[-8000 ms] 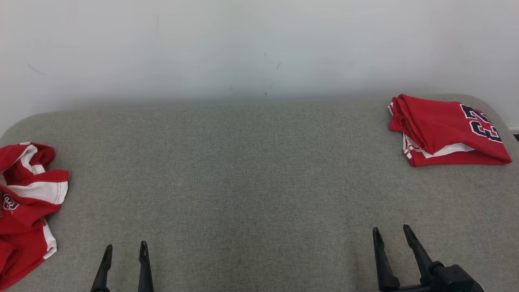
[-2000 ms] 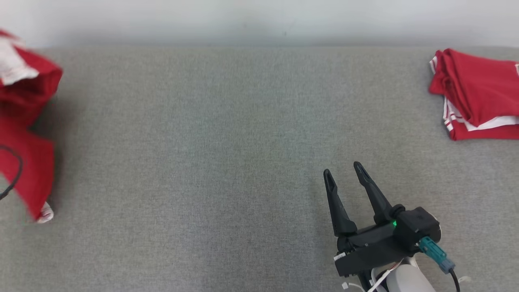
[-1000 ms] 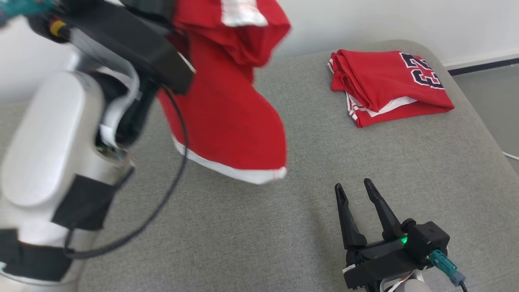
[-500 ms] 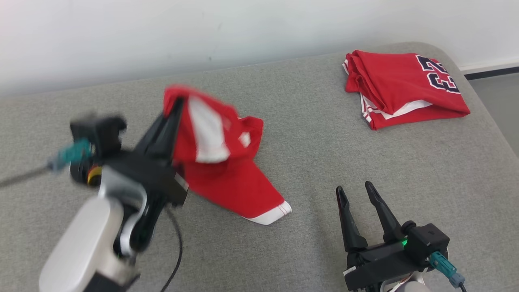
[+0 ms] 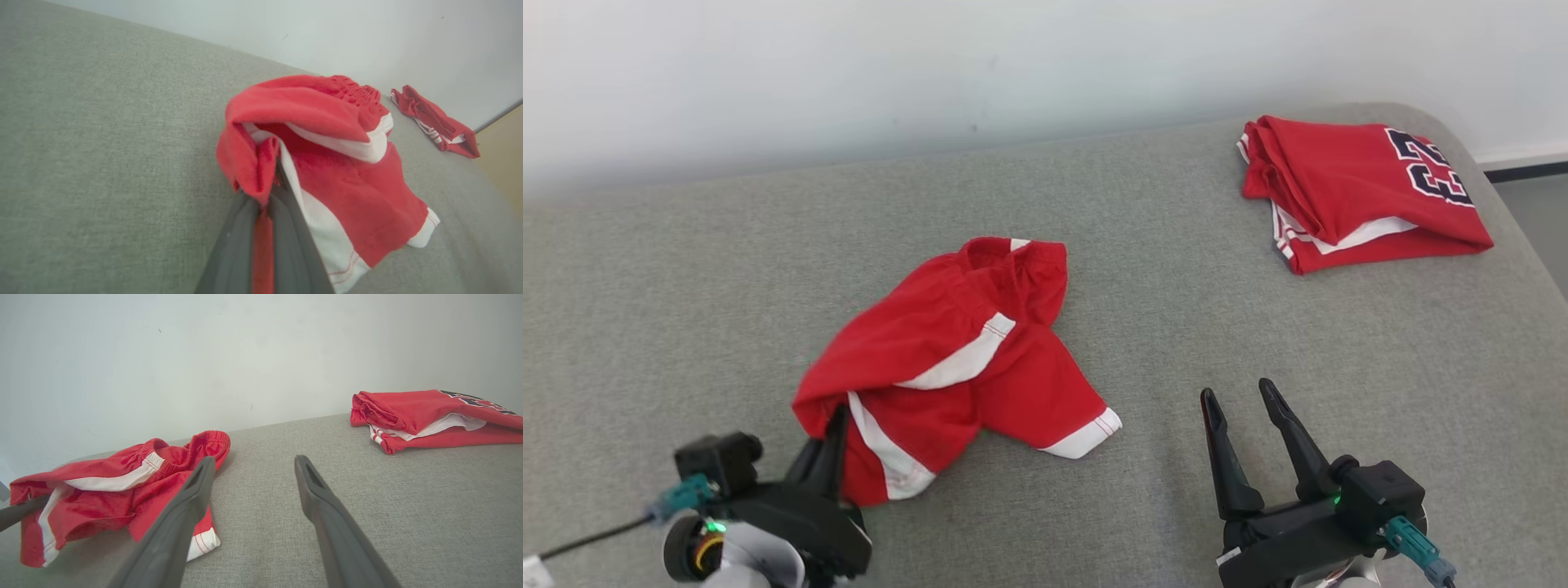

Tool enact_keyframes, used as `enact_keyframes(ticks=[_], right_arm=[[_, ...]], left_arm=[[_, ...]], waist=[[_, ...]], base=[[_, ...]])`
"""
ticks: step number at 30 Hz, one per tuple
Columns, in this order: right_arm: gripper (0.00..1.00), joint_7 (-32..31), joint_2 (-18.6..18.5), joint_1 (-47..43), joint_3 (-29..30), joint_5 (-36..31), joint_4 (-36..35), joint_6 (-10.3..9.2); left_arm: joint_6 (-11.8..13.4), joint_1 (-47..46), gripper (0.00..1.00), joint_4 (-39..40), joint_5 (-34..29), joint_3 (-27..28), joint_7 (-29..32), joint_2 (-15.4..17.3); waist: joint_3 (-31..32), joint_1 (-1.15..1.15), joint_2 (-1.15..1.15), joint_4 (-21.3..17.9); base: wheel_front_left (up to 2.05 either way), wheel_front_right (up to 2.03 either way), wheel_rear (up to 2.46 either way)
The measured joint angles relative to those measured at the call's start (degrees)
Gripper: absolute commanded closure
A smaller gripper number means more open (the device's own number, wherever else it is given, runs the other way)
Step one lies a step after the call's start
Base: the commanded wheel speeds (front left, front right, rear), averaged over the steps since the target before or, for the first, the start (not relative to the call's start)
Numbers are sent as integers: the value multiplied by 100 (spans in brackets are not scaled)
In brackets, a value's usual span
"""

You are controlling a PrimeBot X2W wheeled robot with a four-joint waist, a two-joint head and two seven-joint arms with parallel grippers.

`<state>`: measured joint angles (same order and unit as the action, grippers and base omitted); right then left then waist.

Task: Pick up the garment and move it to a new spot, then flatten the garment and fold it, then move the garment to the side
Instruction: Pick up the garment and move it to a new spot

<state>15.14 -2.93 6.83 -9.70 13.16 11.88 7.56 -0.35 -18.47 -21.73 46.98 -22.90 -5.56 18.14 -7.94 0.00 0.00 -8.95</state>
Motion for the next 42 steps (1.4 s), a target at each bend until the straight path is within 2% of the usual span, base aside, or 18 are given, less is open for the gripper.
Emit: enact_keyframes(ticks=[1,2,3,10,18,21,23,31,35,38,42], right_arm=[[0,0,0,-5,8,0,11,0],[0,0,0,-8,11,1,18,0],[0,0,0,-9,9,2,23,0],[0,0,1,-75,41,11,31,0],[0,0,1,-201,148,11,18,0],[0,0,1,-216,189,3,13,0],[0,0,3,-215,233,-78,-48,0],[0,0,2,-237,383,-177,-215,0],[0,0,1,-309,424,-211,-256,0],[0,0,0,-396,472,-216,-254,0],[0,0,1,-495,501,-220,-230,0]], left_arm=[[-5,29,98,-67,-31,-56,-62,-18],[-11,51,35,-126,-92,-97,-125,-30],[-18,64,0,-175,-109,-114,-186,-59],[-46,187,0,-223,-222,-97,-693,-172],[197,542,0,493,-655,271,-914,-11],[347,697,0,848,-1002,580,-931,59],[476,826,0,1194,-1444,734,-932,60],[584,1555,0,1900,-2381,1451,-933,-341],[368,1866,0,1995,-2777,1716,-933,-561],[35,2117,0,1841,-3069,1913,-940,-786],[-225,2274,0,1739,-3259,2245,-940,-1021]], waist=[[15,0,0,23],[30,0,0,45],[47,0,0,69],[188,0,0,230],[322,0,0,436],[361,0,0,495],[387,0,0,521],[449,1,0,530],[492,0,0,517],[544,0,0,534],[612,0,0,567]], base=[[0,0,0],[0,0,0],[0,0,0],[0,0,0],[0,0,0],[0,0,0],[0,0,0],[0,0,0],[0,0,0],[0,0,0],[0,0,0]])
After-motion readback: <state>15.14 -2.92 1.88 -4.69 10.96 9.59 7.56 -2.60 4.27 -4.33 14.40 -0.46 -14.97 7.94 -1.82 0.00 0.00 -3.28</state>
